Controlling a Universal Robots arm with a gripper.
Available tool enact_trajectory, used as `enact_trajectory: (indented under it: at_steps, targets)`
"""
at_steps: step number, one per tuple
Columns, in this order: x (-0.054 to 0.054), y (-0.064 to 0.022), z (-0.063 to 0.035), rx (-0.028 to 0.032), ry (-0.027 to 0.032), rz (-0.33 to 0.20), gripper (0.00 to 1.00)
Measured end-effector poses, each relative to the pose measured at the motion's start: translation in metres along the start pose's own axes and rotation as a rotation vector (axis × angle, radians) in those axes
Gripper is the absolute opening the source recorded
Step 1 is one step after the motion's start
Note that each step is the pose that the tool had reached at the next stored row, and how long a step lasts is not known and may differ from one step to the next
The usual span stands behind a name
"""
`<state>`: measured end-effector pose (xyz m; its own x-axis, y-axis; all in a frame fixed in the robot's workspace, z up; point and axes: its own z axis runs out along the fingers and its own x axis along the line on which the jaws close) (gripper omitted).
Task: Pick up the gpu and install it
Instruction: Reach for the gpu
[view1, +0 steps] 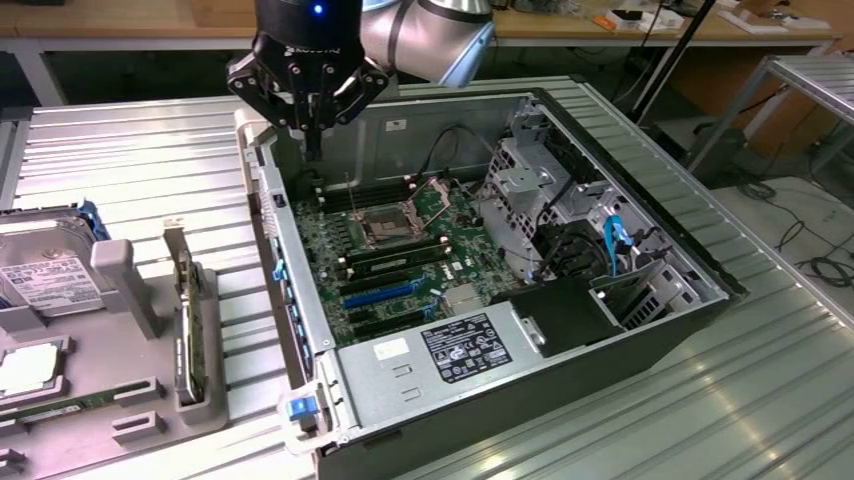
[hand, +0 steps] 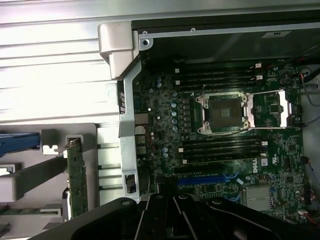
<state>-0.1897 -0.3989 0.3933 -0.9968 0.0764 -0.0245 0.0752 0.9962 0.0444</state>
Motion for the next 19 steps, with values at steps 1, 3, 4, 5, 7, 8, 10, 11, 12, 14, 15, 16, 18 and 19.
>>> enact_trajectory:
  at_steps: [1, 3, 4, 5, 7, 8, 10, 11, 12, 14, 15, 16, 18, 19]
  targets:
    - [0.001, -0.0001, -0.0001, 0.0001, 0.0001, 0.0, 0.11]
    - [0.004, -0.0003, -0.0001, 0.0001, 0.0001, 0.0, 0.11]
    - [0.005, -0.0004, -0.0002, 0.0, 0.0, 0.0, 0.11]
    - [0.006, -0.0005, -0.0002, 0.0, 0.0, 0.0, 0.11]
    - [0.014, -0.001, -0.0004, 0.0001, 0.0001, 0.0, 0.11]
    - [0.016, -0.0012, -0.0005, 0.0001, 0.0001, 0.0, 0.11]
    - [0.019, -0.0015, -0.0006, 0.0001, 0.0001, 0.0, 0.11]
    - [0.021, -0.0015, -0.0006, 0.0001, 0.0001, 0.0, 0.11]
    - [0.021, -0.0016, -0.0006, 0.0001, 0.0001, 0.0, 0.11]
    - [0.024, -0.0018, -0.0007, 0.0001, 0.0, 0.0, 0.11]
    - [0.025, -0.0019, -0.0007, 0.0, 0.0001, 0.0, 0.11]
    - [0.027, -0.002, -0.0008, 0.0, 0.0, 0.0, 0.11]
    - [0.03, -0.0022, -0.0008, 0.0, 0.0, 0.0, 0.11]
    - [0.032, -0.0024, -0.0009, 0.0, 0.0, 0.0, 0.11]
